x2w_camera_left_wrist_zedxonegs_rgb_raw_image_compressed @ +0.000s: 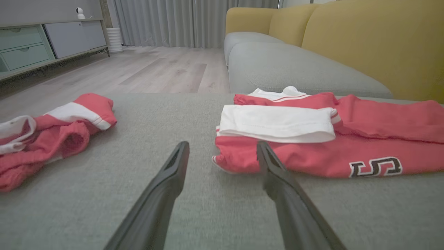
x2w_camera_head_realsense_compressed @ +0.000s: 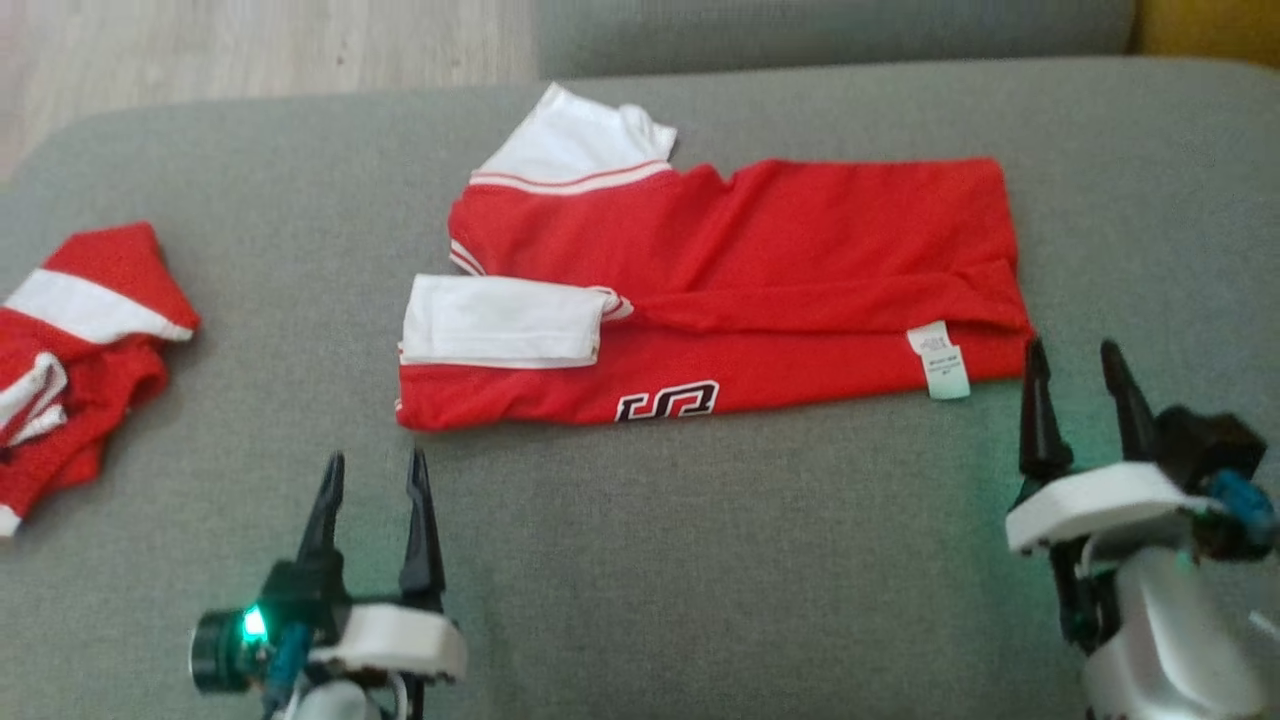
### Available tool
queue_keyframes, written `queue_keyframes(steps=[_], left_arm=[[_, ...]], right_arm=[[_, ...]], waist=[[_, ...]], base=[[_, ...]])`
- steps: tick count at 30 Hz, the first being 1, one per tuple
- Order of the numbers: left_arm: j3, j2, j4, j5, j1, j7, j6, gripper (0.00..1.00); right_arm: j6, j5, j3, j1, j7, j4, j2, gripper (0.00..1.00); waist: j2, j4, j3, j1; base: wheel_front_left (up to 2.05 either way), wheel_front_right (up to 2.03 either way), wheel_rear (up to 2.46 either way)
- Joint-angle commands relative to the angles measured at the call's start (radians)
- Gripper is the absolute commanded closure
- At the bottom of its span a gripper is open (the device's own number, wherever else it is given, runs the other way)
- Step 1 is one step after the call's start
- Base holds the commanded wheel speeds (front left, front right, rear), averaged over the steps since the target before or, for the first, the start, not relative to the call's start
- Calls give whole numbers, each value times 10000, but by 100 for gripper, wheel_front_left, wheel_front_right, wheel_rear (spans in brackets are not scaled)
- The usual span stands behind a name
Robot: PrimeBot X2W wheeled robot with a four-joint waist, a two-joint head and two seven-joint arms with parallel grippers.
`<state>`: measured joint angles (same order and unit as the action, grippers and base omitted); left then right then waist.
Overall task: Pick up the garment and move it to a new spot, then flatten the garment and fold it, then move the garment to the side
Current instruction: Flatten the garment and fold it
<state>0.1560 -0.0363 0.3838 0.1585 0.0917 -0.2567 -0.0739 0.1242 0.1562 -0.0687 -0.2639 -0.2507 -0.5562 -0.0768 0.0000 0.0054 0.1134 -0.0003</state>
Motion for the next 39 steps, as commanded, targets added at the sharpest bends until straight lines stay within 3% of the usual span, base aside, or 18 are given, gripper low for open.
queue_keyframes(steps=[1, 6, 15, 30, 39], left_arm=[[-280, -139, -228, -30, 77, -51, -60, 0], [-335, -139, -24, 127, -690, -51, -161, 0], [-310, -139, 3, 322, -1023, -51, -148, 0], [-418, -139, 1361, 1506, 1763, -51, 1032, 0], [-808, -139, 2432, 1409, 2823, -51, 1324, 0]], right_arm=[[65, -230, 213, 6, -109, 245, 58, 0], [65, -508, -91, 600, -110, -3, 192, 0], [65, -635, -94, 829, -110, 67, 255, 0], [65, -94, 419, -305, -110, 208, 264, 0], [65, -43, 420, -756, -110, 343, 265, 0]], waist=[[0, 16, -389, 3], [0, -47, -958, 3], [0, -70, -1003, 3], [0, -493, 880, 3], [0, -722, 1538, 3]], base=[[0, 0, 0], [0, 0, 0], [0, 0, 0], [0, 0, 0], [0, 0, 0]])
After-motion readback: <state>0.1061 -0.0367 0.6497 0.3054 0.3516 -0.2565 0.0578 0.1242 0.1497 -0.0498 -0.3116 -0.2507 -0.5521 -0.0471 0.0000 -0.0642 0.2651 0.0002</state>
